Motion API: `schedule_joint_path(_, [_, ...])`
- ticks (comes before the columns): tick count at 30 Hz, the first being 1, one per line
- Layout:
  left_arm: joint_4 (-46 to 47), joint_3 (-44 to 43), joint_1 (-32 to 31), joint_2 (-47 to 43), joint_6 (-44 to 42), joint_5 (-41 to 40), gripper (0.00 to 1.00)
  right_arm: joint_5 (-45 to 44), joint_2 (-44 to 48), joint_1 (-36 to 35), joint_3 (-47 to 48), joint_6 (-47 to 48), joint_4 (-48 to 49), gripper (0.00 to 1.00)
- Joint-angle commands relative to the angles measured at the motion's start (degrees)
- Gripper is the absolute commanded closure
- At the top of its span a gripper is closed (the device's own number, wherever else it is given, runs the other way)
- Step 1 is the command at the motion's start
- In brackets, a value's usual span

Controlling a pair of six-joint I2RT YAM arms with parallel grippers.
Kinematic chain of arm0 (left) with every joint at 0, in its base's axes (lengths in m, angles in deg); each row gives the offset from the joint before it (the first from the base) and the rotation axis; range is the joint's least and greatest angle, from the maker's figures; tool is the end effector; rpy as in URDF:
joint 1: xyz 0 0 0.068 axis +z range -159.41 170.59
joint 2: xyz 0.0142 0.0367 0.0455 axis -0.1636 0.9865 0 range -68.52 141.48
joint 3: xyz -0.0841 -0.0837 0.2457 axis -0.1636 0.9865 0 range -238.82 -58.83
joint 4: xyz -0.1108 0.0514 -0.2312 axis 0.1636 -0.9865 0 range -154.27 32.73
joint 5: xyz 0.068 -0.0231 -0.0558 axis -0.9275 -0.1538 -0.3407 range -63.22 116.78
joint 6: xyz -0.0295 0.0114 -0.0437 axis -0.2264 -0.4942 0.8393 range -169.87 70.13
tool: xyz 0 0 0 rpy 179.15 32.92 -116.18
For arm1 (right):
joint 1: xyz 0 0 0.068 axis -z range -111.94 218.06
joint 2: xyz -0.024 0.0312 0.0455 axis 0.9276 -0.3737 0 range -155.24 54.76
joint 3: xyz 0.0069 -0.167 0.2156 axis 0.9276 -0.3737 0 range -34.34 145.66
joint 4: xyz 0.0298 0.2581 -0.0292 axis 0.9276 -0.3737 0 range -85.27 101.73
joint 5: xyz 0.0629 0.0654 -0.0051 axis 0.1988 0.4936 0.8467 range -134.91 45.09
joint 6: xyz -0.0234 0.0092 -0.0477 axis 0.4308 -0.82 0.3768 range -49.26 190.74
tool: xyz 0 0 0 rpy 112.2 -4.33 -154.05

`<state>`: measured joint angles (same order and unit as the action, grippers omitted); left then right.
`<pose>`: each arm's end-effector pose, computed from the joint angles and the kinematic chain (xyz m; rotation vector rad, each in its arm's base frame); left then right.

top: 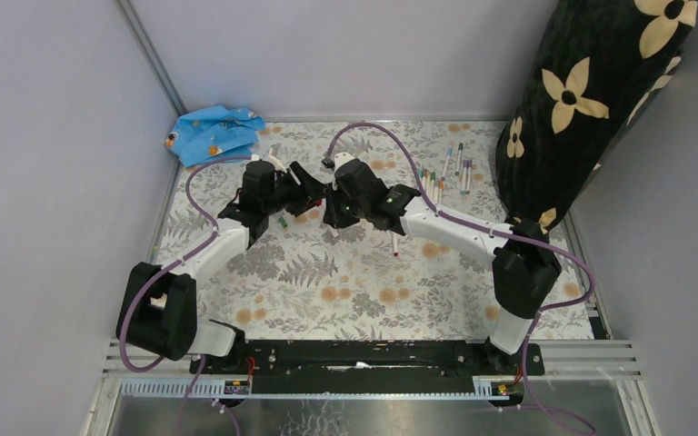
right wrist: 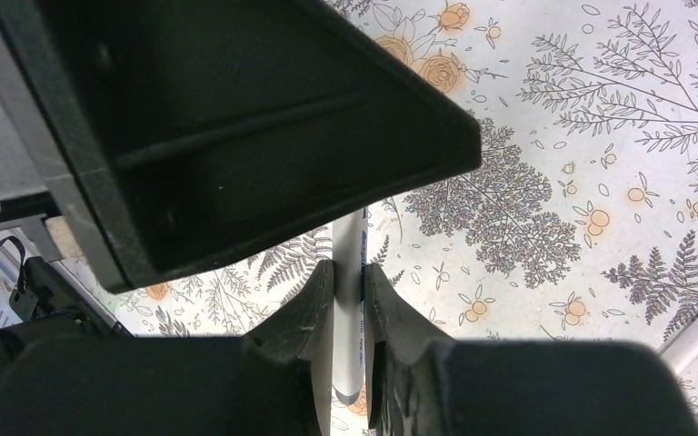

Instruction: Open the pen caps

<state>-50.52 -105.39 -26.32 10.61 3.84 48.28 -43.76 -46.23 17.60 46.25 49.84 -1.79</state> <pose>0.2885 -0.1013 0.2448 -0.4403 2.1427 -1.1238 0.2616 0.3180 0.2824 -0.5873 2.1794 0.7198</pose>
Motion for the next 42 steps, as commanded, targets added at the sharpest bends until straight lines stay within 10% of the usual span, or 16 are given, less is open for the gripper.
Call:
schedule_joint_path(1, [2.2, -0.5, -0.4, 0.6, -0.1, -0.3, 0.4, -0.2, 0.3, -0.9, 2.1, -0.4, 0.5, 1.0])
schedule_joint_path(21, [1.4, 0.0, -0.4, -0.2, -0.9, 0.1, 0.64, -0.8, 1.7, -0.9, 0.9, -0.3, 0.9, 1.0])
schedule_joint_path(31, [1.4, 0.5, -0.4, -0.6, -1.5, 0.1, 1.0, -0.8, 2.6, -0.9, 0.7, 0.0, 0.9, 1.0])
schedule_joint_path(36, [0.0, 0.1, -0.4, -1.2, -1.6, -0.7, 1.0, -2.2, 3.2, -0.9, 0.1, 0.5, 1.8, 0.76])
schedule_joint_path(42, [-0.9, -0.9, -0.4, -1.2, -0.7, 0.5, 1.0, -1.6, 1.5, -0.9, 1.3, 0.8, 2.1, 0.71])
